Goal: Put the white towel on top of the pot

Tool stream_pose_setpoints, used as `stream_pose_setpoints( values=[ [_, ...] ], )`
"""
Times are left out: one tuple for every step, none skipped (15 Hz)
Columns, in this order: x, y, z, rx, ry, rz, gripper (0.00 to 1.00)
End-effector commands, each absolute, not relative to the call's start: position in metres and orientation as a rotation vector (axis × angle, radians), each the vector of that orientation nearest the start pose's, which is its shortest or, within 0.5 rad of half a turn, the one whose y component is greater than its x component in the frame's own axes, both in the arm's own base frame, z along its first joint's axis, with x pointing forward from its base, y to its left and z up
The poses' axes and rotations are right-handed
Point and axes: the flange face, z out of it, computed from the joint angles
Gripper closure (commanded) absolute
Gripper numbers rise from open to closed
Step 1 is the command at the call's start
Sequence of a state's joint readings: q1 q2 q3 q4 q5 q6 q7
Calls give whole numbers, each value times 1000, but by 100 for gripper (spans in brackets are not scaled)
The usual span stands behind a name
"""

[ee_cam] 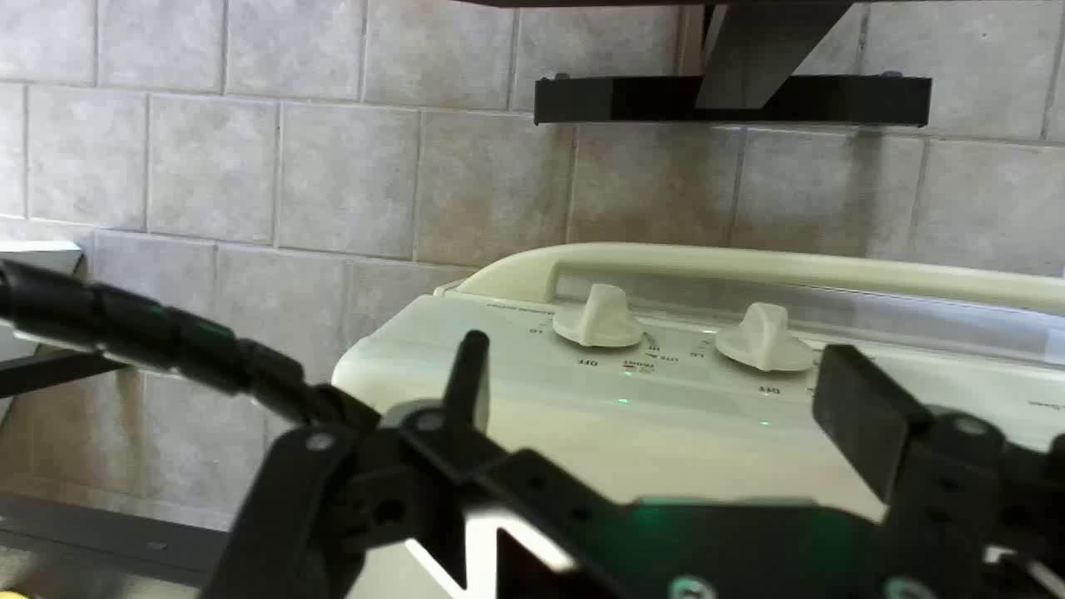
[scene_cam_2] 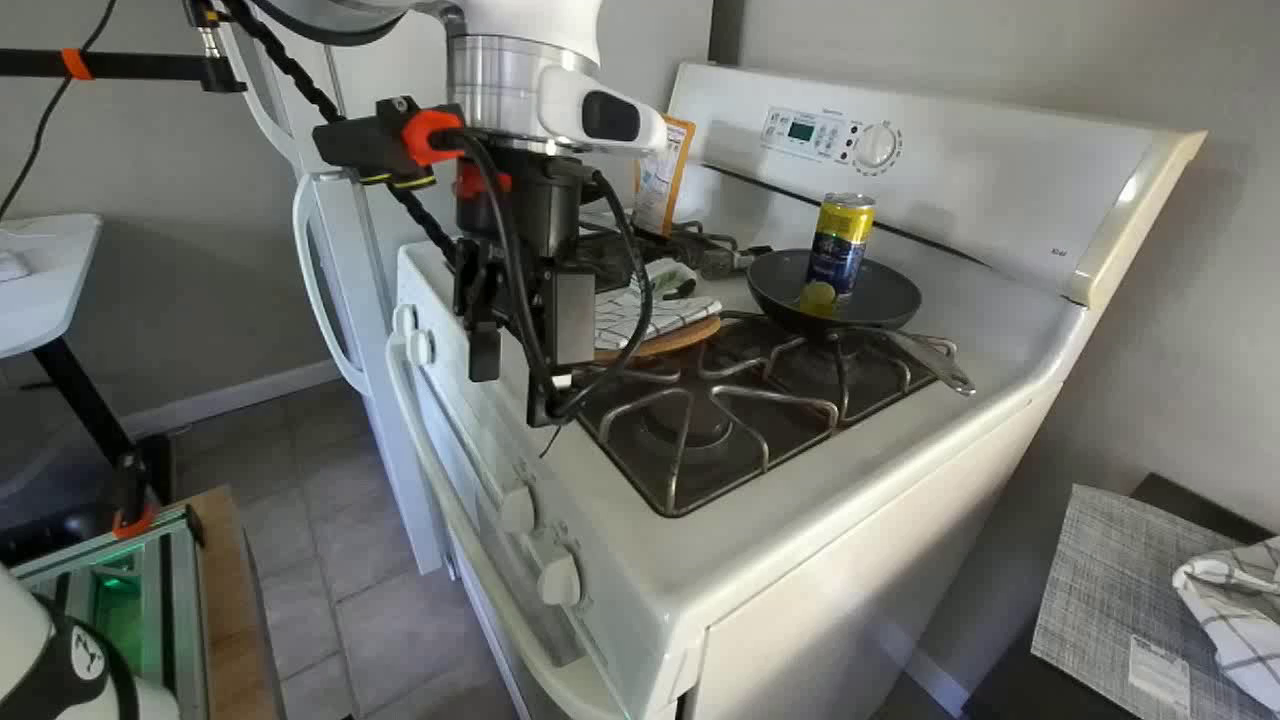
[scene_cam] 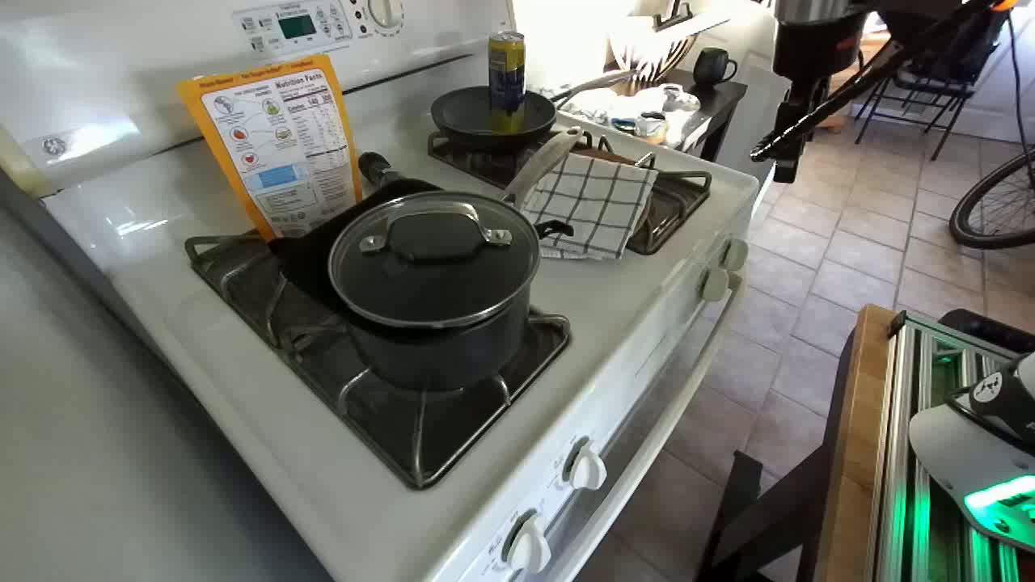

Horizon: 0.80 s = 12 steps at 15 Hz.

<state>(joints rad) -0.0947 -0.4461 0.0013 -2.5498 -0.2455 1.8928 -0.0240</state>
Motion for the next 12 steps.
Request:
stream_pose_setpoints(
  values=[
    [372,-53,409,-3331,-55,375,0],
    [372,-53,409,-3331,-55,375,0],
    [373,-53,409,-3353,-35,378,0],
    [375,-51,409,-3328,-6,354,0],
    [387,-49,415,-3261,140,261,0],
    [393,-48,419,-3224,179,235,0],
    [404,-47,427,-3181,218,196,0],
    [411,-47,431,-3137,258,153,0],
    [423,-49,437,-3102,300,94,0],
    [433,-53,443,-3064,335,33,0],
    [445,-59,450,-3026,356,-40,0],
    [457,-63,453,-2987,372,-113,0]
  ],
)
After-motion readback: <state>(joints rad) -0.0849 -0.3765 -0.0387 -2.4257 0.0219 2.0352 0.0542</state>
